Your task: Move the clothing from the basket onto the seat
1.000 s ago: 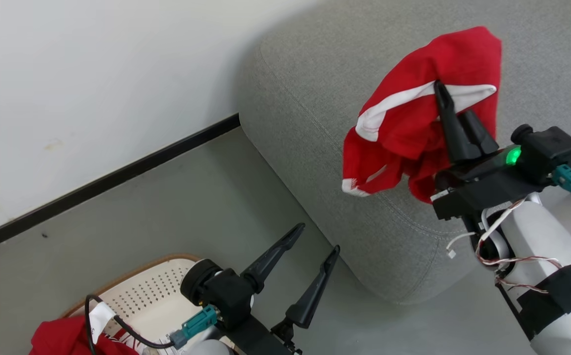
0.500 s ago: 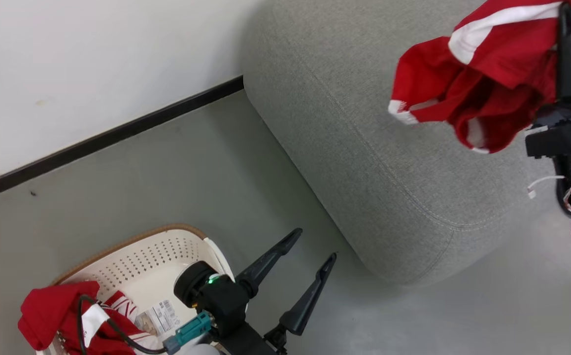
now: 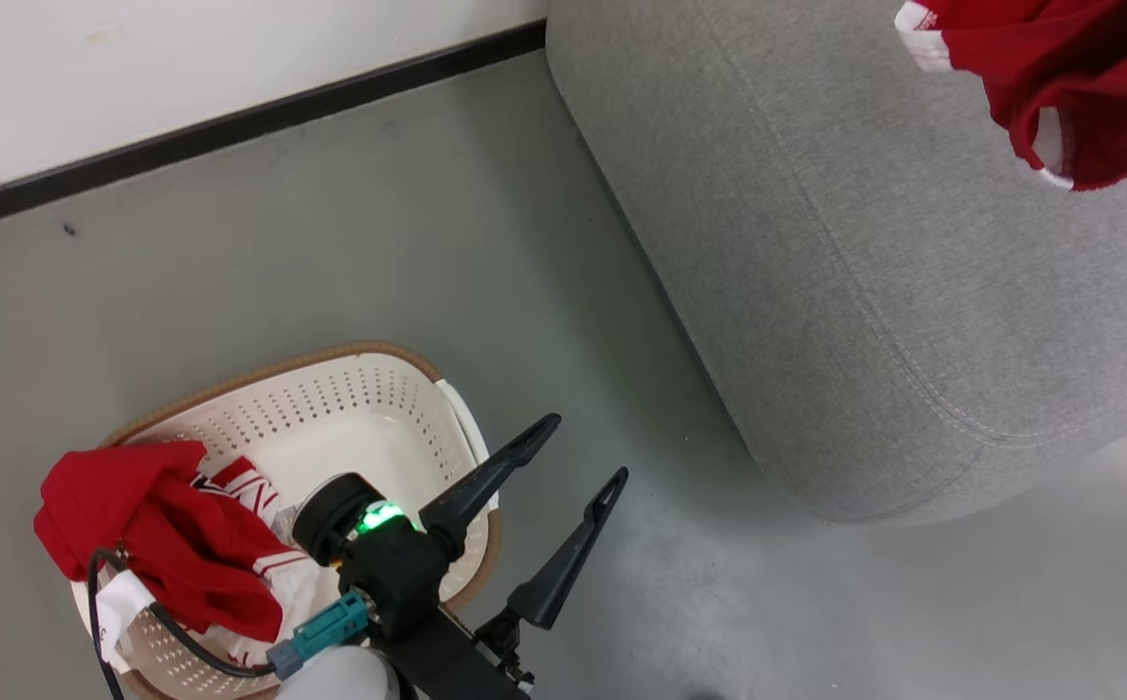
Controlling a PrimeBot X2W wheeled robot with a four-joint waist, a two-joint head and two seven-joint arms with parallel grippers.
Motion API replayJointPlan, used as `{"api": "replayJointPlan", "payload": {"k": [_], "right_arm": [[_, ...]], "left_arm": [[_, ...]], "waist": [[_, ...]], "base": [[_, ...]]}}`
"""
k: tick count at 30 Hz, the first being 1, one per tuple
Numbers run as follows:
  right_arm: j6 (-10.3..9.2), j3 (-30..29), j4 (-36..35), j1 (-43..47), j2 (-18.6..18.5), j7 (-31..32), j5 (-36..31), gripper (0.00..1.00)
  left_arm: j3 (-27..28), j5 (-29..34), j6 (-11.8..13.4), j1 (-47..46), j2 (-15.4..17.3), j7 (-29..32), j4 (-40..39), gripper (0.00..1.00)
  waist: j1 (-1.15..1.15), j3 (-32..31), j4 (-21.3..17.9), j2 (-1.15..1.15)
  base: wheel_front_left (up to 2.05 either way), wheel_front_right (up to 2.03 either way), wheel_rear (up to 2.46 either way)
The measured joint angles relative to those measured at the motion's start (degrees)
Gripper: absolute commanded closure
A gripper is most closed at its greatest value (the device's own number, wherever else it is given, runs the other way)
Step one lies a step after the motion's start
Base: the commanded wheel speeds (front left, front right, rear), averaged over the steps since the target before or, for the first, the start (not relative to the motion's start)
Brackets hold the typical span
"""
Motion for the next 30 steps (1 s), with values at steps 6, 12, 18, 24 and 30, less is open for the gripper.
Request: {"api": "replayJointPlan", "payload": {"k": [6,12,18,24,30], "right_arm": [[-1.11,-4.66,0.21,-1.98,-1.57,0.0,0.04,1.0],[-1.79,-8.53,1.63,-4.28,-2.44,-0.01,0.1,1.0],[-2.25,-14.21,4.49,-5.48,-4.13,0.02,0.64,1.0],[-2.58,-21.25,6.06,-7.11,-6.16,0.59,1.15,1.0],[-2.64,-30.0,9.77,-9.59,-7.93,2.04,1.46,1.0]], "left_arm": [[-0.34,-0.82,0.0,-1.4,2.05,-0.01,-1.07,0.0],[-0.74,-0.93,0.0,-2.93,3.54,-0.01,-2.14,0.0],[-1.77,-0.96,0.0,-4.24,4.54,-0.01,-2.82,0.0],[-2.68,-1.21,0.0,-4.71,5.98,-0.01,-3.28,0.0],[-3.03,-1.36,0.0,-4.95,7.3,-0.01,-3.59,0.0]], "waist": [[0.0,4.47,1.94,0.0],[0.0,8.78,3.69,0.0],[0.0,12.64,5.4,0.0],[0.0,16.11,6.86,0.0],[0.0,19.18,8.12,0.0]], "base": [[0.0,0.0,0.0],[0.0,0.0,0.0],[0.0,0.0,0.0],[0.0,0.0,0.0],[0.0,0.0,0.0]]}}
